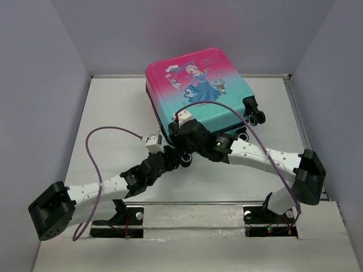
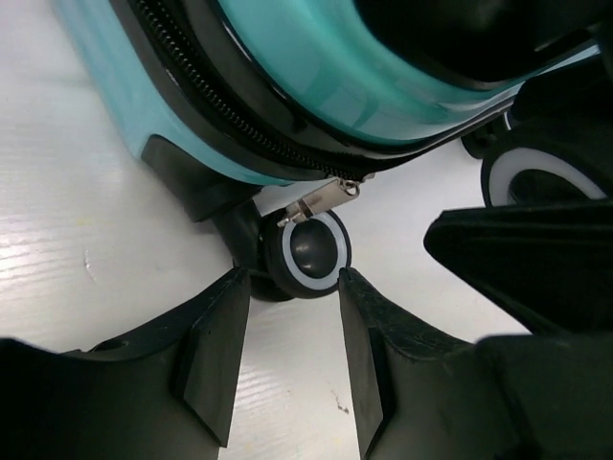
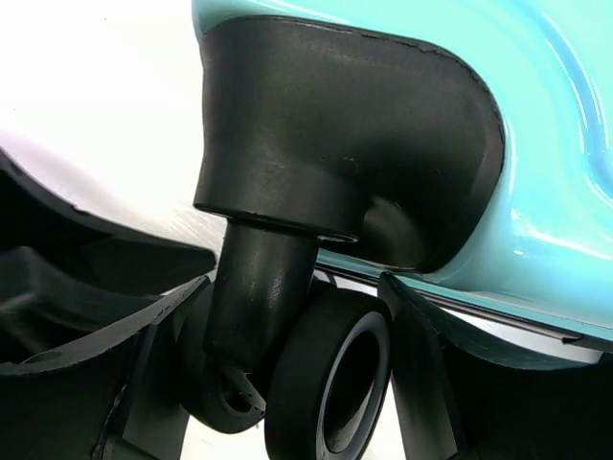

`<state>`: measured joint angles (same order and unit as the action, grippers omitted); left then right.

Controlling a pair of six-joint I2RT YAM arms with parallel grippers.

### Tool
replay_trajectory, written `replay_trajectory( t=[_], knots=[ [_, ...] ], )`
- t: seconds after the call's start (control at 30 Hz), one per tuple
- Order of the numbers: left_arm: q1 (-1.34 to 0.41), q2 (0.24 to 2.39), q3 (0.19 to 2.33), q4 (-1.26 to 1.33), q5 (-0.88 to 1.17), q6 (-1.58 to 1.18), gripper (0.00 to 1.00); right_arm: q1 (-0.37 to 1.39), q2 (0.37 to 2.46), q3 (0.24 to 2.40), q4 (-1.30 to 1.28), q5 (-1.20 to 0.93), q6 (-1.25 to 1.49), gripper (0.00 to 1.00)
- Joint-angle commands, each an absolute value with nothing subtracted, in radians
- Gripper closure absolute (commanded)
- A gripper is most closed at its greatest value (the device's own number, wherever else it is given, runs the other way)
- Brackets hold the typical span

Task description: Pack the luggage

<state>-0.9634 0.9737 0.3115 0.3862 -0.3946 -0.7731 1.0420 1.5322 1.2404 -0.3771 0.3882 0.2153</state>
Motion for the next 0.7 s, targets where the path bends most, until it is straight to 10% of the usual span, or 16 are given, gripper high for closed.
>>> replay_trajectory(
  t=[0.0, 0.67],
  knots=[
    [-0.983, 1.066, 0.374, 0.581, -0.495, -0.721, 0.46, 1.025, 1.509, 1.316, -0.364, 0.414, 0.156, 0.93],
    [-1.167, 1.29, 0.46, 0.845, -0.876, -0.72, 0.56, 1.034, 1.443, 1.227, -0.235, 0.242, 0.176, 0.93]
  ],
)
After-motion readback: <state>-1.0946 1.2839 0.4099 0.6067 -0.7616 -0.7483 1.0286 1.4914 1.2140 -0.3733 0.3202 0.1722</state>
